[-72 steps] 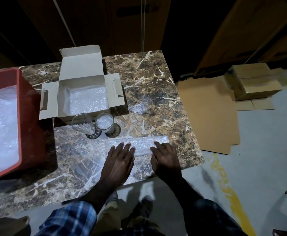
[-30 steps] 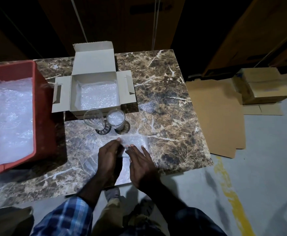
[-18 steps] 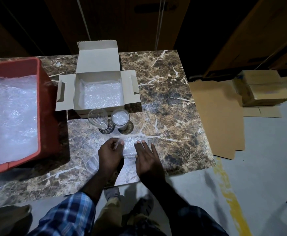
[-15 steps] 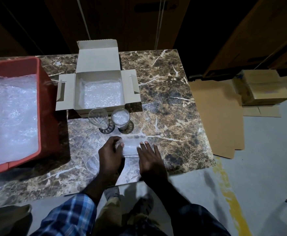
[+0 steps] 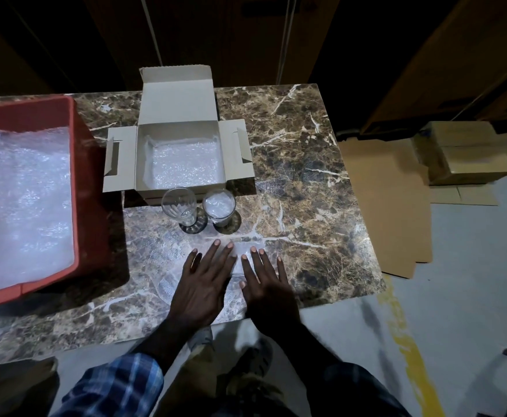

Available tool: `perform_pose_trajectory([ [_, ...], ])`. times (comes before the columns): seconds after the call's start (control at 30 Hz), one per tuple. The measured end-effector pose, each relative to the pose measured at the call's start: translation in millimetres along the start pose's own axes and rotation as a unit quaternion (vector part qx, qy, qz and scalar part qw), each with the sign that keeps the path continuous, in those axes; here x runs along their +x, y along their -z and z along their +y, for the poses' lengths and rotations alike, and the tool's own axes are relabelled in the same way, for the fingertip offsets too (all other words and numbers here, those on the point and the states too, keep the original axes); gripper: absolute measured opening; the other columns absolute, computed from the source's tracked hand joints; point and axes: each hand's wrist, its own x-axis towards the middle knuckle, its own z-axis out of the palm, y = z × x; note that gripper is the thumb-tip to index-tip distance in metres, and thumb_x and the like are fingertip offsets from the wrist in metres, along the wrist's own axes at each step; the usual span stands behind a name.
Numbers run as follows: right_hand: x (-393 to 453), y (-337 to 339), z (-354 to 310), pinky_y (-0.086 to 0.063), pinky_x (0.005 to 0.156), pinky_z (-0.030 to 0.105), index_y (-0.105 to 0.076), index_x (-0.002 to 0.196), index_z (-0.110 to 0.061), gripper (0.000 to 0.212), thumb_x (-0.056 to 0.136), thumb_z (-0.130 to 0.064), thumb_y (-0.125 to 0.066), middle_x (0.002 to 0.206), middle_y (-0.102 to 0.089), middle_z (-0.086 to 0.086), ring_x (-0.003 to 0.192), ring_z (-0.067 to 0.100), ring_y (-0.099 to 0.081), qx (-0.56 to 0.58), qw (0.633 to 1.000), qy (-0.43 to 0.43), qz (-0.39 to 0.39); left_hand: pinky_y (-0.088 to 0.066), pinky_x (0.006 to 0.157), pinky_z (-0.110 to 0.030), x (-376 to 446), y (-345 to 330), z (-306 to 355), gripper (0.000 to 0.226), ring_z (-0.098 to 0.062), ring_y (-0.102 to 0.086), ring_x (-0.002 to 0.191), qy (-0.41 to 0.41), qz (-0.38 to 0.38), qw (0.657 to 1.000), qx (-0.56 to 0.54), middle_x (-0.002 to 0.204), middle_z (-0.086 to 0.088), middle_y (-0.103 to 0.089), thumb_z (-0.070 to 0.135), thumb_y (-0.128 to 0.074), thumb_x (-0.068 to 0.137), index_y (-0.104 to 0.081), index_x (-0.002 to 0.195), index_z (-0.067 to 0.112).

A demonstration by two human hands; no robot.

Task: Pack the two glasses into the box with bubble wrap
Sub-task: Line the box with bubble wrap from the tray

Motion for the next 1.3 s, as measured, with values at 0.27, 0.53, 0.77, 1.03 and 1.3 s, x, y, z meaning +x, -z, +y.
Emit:
perform_pose_trajectory([
  [0.27, -3, 7, 23, -0.04, 0.111, 0.054, -0.064, 0.13, -0.008, 0.044, 0.095, -0.028, -0.047, 0.139, -0.059, 0.012, 0.13, 0.028, -0.056, -0.024, 0.996, 0.009, 0.081, -0.021, 0.116, -0.063, -12, 6, -19, 0.064, -0.026, -0.011, 0.154, 0.026, -0.092, 0.995, 0.018, 0.163, -0.005, -0.026, 0.049, -0.024, 0.105, -0.035, 0.153, 0.008],
  [0.53, 15, 15, 30, -0.051, 0.082, 0.042, -0.07, 0.082, -0.006, 0.006, 0.086, -0.01, -0.07, 0.108, -0.071, 0.009, 0.098, 0.028, -0.055, 0.036, 0.985, 0.079, 0.152, -0.026, 0.116, -0.055, 2, 10, -6, 0.046, -0.033, -0.042, 0.139, -0.019, 0.032, 0.999, -0.004, 0.143, -0.01, -0.055, 0.035, -0.053, 0.098, -0.059, 0.135, 0.008],
  [0.77, 24, 38, 21, -0.052, 0.08, 0.042, -0.07, 0.092, -0.016, 0.012, 0.086, -0.018, -0.06, 0.083, -0.057, -0.004, 0.087, 0.023, -0.056, 0.272, 0.952, -0.13, 0.049, -0.032, 0.088, -0.041, 3, 16, -7, 0.025, -0.024, -0.053, 0.108, 0.037, 0.066, 0.995, -0.069, 0.101, 0.002, -0.07, 0.03, -0.057, 0.091, -0.068, 0.11, 0.018],
  [1.03, 34, 44, 25, -0.046, 0.078, 0.041, -0.076, 0.099, -0.016, 0.02, 0.085, -0.03, -0.071, 0.088, -0.073, -0.005, 0.087, 0.021, -0.047, 0.235, 0.961, -0.144, 0.013, -0.047, 0.087, -0.05, 16, 23, -16, 0.037, -0.011, -0.048, 0.088, 0.28, 0.055, 0.905, -0.314, 0.062, 0.021, -0.061, 0.063, -0.053, 0.081, -0.077, 0.085, 0.035],
  [1.3, 55, 42, 19, -0.037, 0.069, 0.036, -0.066, 0.089, -0.012, 0.013, 0.089, -0.025, -0.07, 0.072, -0.06, 0.001, 0.086, 0.028, -0.051, 0.266, 0.926, -0.267, -0.004, -0.037, 0.097, -0.047, 29, 20, -9, 0.032, -0.023, -0.061, 0.097, 0.385, 0.055, 0.872, -0.297, 0.066, 0.013, -0.067, 0.061, -0.058, 0.085, -0.067, 0.074, 0.033],
])
